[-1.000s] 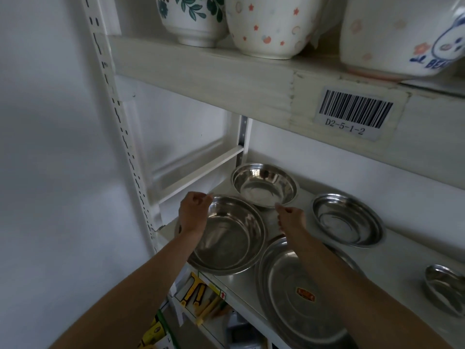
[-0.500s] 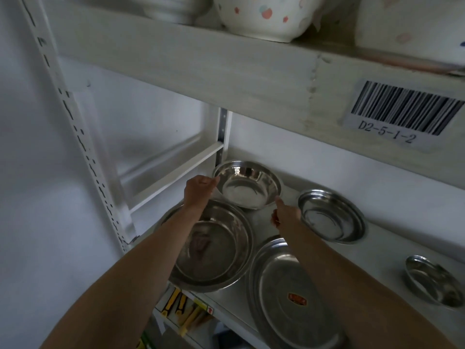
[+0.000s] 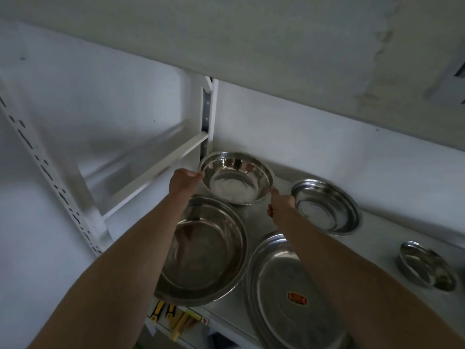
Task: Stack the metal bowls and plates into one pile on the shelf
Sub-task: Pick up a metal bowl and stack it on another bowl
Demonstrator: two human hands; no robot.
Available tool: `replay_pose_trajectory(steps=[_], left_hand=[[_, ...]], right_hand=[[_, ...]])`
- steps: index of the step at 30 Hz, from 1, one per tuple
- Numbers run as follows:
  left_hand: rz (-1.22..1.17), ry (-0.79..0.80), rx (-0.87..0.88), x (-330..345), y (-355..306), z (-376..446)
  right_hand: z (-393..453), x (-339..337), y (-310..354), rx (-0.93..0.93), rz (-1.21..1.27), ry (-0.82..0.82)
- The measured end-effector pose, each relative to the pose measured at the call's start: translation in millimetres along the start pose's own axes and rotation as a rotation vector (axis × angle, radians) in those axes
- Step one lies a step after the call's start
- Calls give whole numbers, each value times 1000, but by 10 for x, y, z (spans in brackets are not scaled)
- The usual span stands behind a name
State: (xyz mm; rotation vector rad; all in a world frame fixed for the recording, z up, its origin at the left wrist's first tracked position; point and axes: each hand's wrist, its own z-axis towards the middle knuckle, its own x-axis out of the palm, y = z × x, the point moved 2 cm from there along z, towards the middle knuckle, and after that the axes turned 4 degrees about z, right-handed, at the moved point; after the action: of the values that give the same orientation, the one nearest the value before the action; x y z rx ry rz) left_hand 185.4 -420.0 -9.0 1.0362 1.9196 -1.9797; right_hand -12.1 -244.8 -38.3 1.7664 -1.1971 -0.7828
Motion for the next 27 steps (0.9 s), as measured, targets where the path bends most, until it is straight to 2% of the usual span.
replay_pose_trajectory(steps=[6, 13, 19, 23, 27], left_hand=[[-32, 9, -6, 109, 1, 208], [-186, -1, -57, 260, 60, 420], [-362, 1, -135, 323, 65, 451], [-409, -2, -180, 340, 68, 449], [-452, -8, -211, 328, 53, 429]], right_hand=[[197, 63, 42, -32, -65, -29], [393, 75, 25, -103, -222, 46], [408, 169, 26, -33, -51, 35], [445, 178, 23, -102, -123, -9], [452, 220, 33, -134, -80, -58]])
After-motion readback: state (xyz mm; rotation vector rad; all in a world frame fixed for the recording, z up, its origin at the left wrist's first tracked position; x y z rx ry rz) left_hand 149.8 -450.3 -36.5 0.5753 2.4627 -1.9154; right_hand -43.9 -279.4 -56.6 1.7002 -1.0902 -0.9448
